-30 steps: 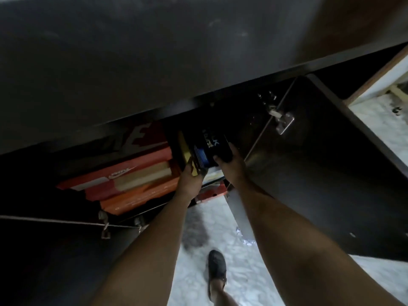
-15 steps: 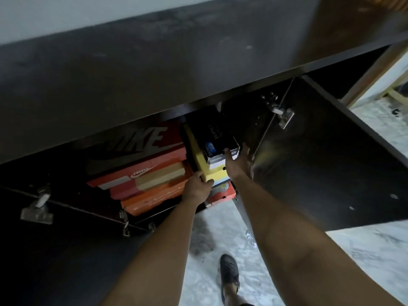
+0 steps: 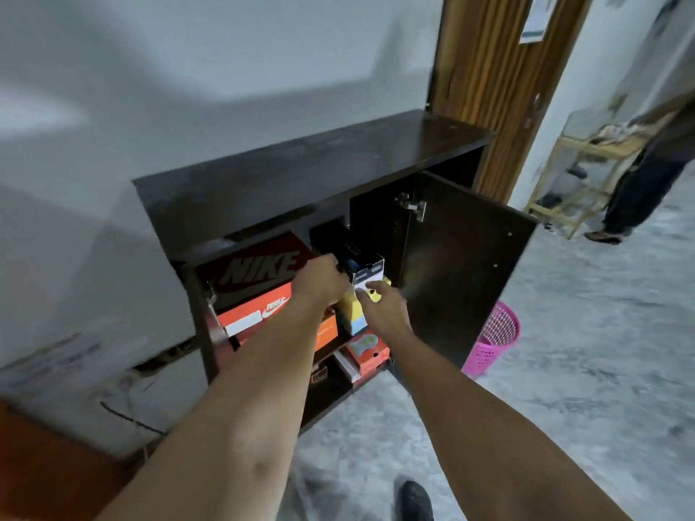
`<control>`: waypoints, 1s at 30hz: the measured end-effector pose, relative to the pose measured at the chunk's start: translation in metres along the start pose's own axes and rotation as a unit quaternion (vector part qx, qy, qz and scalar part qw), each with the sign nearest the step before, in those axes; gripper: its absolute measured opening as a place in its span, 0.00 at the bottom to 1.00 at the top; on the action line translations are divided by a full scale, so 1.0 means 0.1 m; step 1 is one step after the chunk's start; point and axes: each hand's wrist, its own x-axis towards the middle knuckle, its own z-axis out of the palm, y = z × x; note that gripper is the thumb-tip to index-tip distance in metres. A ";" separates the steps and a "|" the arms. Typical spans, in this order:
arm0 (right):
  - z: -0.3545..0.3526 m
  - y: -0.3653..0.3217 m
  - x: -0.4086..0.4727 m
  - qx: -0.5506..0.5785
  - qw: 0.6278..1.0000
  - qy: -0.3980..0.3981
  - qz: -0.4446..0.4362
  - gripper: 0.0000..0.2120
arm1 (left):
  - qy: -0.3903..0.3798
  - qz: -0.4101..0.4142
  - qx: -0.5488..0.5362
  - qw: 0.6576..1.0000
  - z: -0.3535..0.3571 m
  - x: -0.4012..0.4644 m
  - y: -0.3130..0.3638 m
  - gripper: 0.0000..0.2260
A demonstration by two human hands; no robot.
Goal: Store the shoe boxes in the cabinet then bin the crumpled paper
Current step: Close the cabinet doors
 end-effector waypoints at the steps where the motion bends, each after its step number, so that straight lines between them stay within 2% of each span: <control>1: 0.01 -0.15 -0.14 -0.001 1.000 -0.002 -0.022 0.21 | 0.020 0.027 0.020 0.999 -0.17 -0.02 0.02 0.14; 5: 0.12 -0.71 -0.53 0.007 0.994 -0.052 -0.095 0.20 | 0.088 0.107 0.088 0.986 -0.76 -0.03 -0.01 0.16; 8: 0.23 -1.00 -0.79 -0.029 0.977 -0.175 -0.121 0.26 | 0.106 0.095 0.156 0.977 -1.05 0.05 -0.17 0.18; 12: 0.39 -1.26 -1.20 -0.114 0.915 -0.380 -0.075 0.38 | 0.019 0.017 0.203 0.979 -1.24 0.25 -0.62 0.27; 14: 0.51 -1.52 -1.48 -0.135 0.907 -0.396 -0.052 0.33 | -0.011 -0.001 0.183 0.983 -1.47 0.32 -0.90 0.32; 17: 0.35 -1.51 -1.65 -0.085 0.898 -0.432 -0.016 0.25 | -0.041 -0.024 0.179 0.983 -1.44 0.28 -1.01 0.37; 19: 0.23 -1.48 -1.71 -0.084 0.898 -0.431 -0.031 0.23 | -0.035 -0.008 0.193 0.980 -1.38 0.24 -1.04 0.37; 25: 0.09 -1.44 -1.59 -0.176 0.922 -0.340 -0.055 0.28 | -0.052 -0.014 0.187 0.981 -1.40 0.26 -0.93 0.37; 30: -0.18 -1.34 -1.20 -0.248 0.926 -0.276 -0.069 0.26 | -0.054 -0.012 0.177 0.983 -1.42 0.29 -0.95 0.36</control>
